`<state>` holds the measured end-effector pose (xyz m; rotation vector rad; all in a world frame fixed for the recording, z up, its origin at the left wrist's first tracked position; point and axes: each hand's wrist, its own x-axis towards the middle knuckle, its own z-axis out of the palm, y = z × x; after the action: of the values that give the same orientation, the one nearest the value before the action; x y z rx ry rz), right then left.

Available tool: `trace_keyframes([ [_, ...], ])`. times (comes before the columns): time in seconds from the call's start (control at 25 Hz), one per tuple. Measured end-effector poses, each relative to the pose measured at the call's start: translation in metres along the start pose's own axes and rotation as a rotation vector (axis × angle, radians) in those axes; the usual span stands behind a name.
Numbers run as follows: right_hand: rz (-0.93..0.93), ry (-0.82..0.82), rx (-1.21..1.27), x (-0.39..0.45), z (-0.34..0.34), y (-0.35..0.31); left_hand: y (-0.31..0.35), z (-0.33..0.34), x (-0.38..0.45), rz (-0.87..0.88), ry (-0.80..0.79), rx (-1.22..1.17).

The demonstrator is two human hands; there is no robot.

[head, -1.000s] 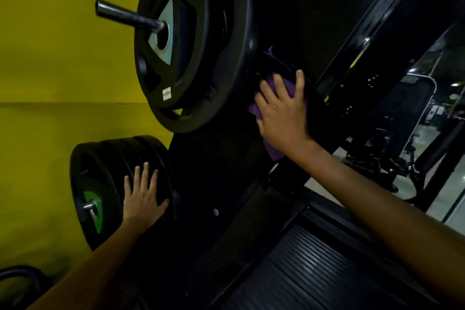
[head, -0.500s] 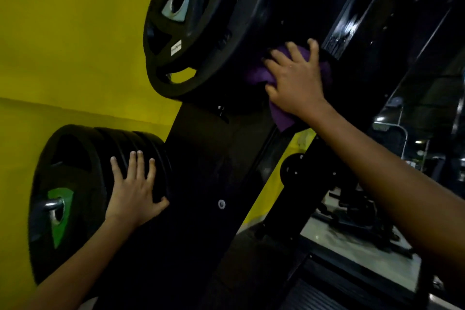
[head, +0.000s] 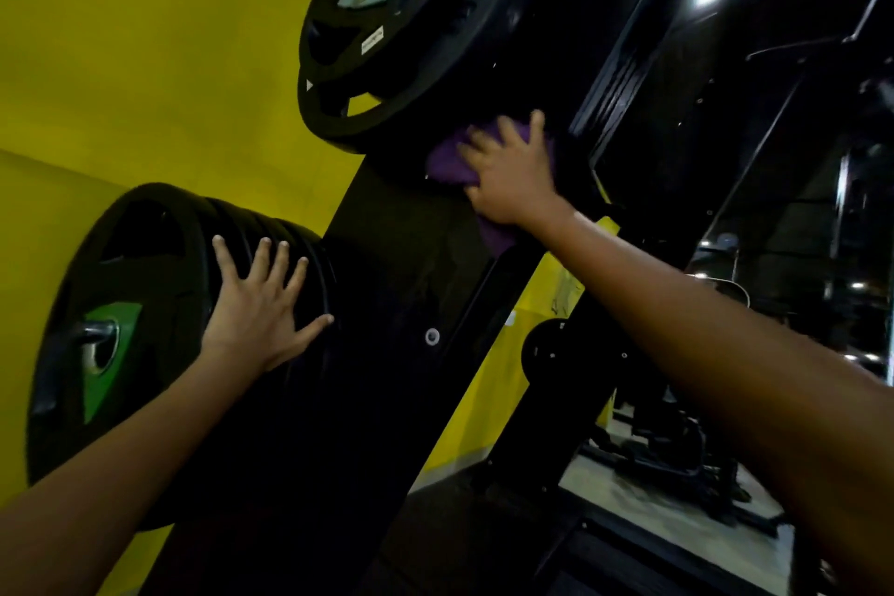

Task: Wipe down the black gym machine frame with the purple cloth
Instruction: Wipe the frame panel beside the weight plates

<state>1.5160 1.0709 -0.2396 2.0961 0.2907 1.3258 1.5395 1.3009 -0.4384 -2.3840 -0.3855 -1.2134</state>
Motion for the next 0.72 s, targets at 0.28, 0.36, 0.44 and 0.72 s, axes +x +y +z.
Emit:
trace_keyframes([
  [0.28, -0.007, 0.066, 0.021, -0.009, -0.004, 0.028, 0.002, -0.005, 0.002, -0.001, -0.034, -0.025],
  [0.36, 0.024, 0.027, 0.019, -0.013, -0.002, 0.007, 0.001, -0.005, 0.004, 0.009, -0.046, -0.035],
  [0.44, -0.127, -0.099, -0.038, -0.02, 0.004, -0.014, 0.0, -0.005, 0.005, 0.009, -0.052, -0.044],
  [0.72, -0.072, -0.058, 0.0, -0.019, 0.004, -0.001, -0.006, -0.008, 0.005, 0.056, -0.09, -0.044],
])
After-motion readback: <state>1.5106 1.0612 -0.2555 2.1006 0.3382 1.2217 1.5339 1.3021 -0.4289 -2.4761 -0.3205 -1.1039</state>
